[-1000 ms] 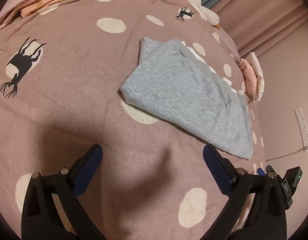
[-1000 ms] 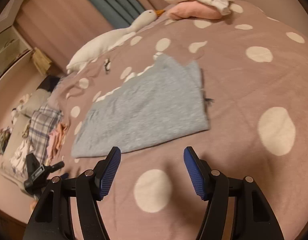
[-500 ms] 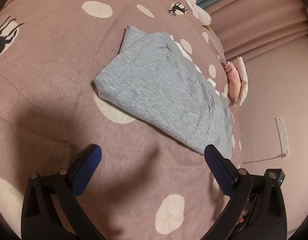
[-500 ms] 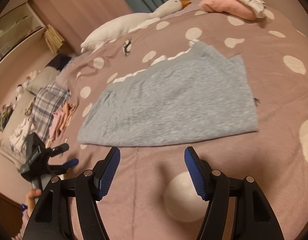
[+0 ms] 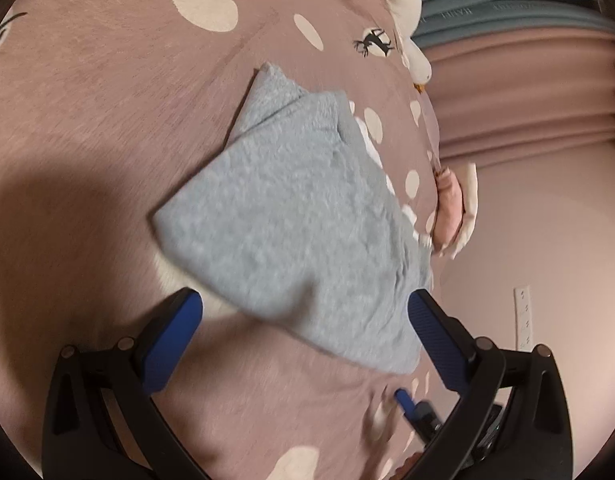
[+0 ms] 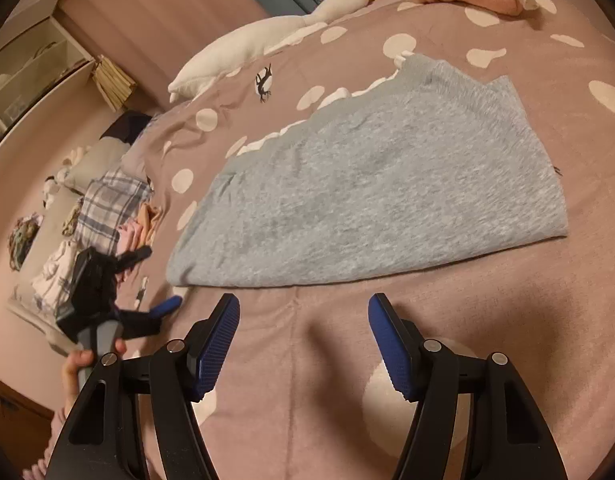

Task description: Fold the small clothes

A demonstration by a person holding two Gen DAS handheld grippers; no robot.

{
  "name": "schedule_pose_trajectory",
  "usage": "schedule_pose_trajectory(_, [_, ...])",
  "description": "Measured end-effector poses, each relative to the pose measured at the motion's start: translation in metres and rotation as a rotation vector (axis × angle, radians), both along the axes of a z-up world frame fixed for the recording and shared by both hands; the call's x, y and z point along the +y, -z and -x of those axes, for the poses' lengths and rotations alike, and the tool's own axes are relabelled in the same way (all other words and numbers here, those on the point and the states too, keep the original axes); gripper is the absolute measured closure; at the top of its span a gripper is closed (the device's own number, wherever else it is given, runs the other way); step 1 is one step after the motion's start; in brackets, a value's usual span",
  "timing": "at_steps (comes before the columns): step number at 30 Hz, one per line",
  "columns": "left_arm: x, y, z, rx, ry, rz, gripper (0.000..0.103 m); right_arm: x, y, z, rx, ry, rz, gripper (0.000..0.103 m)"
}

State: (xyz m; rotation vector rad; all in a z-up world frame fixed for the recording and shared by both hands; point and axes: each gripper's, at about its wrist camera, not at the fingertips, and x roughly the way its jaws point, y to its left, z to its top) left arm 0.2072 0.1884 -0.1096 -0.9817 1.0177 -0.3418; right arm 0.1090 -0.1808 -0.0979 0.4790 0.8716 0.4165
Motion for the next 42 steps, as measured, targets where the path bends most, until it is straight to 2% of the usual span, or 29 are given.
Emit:
schedule_pose_trajectory(4, [0.001, 0.001, -0.013, 0.005, -0.031, 0.021, 0.000, -0.003, 0.001, -0.001, 0.002, 0.003, -0.009, 0.036])
schedule_pose_trajectory(13, [-0.004, 0.001, -0.034, -0.003, -0.044, -0.021, 0.000, -0.008, 0.012, -0.004, 0.027, 0.024, -0.007, 0.036])
schedule_pose_trajectory(23, [-0.006, 0.001, -0.049, -0.003, -0.061, -0.061, 0.002, 0.004, 0.010, -0.016, 0.024, 0.003, 0.025, 0.036])
schedule_pose_trajectory(26, [-0.007, -0.001, -0.047, -0.013, -0.062, -0.109, 0.011, 0.009, 0.009, -0.022, 0.021, -0.005, 0.032, 0.036])
schedule_pose_trajectory(28, [-0.008, -0.002, -0.047, -0.010, -0.063, -0.157, 0.025, 0.014, 0.007, -0.025, 0.016, -0.012, 0.044, 0.036])
schedule_pose_trajectory(30, [-0.007, -0.002, -0.048, -0.002, -0.059, -0.203, 0.043, 0.018, 0.005, -0.030, 0.007, -0.018, 0.056, 0.036])
schedule_pose_trajectory(31, [-0.005, 0.000, -0.049, 0.001, -0.060, -0.212, 0.048, 0.020, 0.004, -0.032, 0.002, -0.019, 0.061, 0.036])
schedule_pose_trajectory(33, [-0.001, 0.003, -0.050, 0.010, -0.065, -0.216, 0.066, 0.024, -0.001, -0.038, -0.011, -0.015, 0.080, 0.036])
schedule_pose_trajectory(34, [0.002, 0.004, -0.050, 0.010, -0.072, -0.221, 0.071, 0.026, -0.003, -0.041, -0.017, -0.010, 0.096, 0.036])
schedule_pose_trajectory(40, [-0.003, -0.005, -0.047, -0.064, -0.029, -0.240, 0.078, 0.038, -0.021, -0.068, -0.065, 0.010, 0.162, 0.037])
schedule_pose_trajectory(42, [-0.007, -0.015, -0.046, -0.102, -0.014, -0.236, 0.080, 0.045, -0.028, -0.080, -0.080, -0.009, 0.174, 0.041])
